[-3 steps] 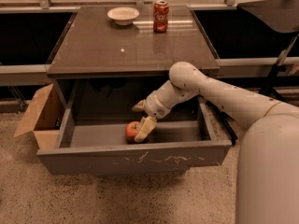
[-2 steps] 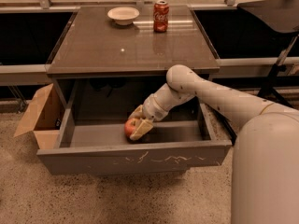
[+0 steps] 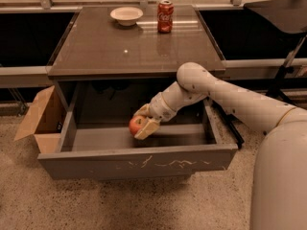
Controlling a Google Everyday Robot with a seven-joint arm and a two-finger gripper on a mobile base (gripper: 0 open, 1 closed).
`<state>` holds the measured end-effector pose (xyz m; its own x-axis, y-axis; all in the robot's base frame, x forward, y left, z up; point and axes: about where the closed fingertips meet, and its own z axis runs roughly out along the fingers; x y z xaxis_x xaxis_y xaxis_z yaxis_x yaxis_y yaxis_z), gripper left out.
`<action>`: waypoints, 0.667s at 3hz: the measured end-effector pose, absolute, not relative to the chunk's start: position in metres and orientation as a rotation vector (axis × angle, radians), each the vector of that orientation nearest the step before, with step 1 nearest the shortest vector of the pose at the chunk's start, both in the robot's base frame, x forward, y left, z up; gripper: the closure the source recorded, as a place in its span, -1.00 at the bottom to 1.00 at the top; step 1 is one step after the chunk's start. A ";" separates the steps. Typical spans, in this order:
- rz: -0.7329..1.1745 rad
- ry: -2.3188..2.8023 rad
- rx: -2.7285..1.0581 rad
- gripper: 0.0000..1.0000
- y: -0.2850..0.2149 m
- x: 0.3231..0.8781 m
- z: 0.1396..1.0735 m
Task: Pick apple from top drawer and place on counter
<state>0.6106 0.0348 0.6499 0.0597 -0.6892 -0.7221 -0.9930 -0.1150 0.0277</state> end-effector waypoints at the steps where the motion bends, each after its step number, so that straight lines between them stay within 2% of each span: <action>1: 0.753 1.582 -1.848 1.00 0.022 0.602 0.697; 2: 0.672 1.519 -1.823 1.00 0.003 0.596 0.747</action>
Offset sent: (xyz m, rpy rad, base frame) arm -0.0216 -0.0645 0.1722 0.0983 -0.3169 -0.0402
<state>0.5957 0.0029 0.7469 0.1923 -0.6401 -0.7439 -0.9810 -0.1049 -0.1633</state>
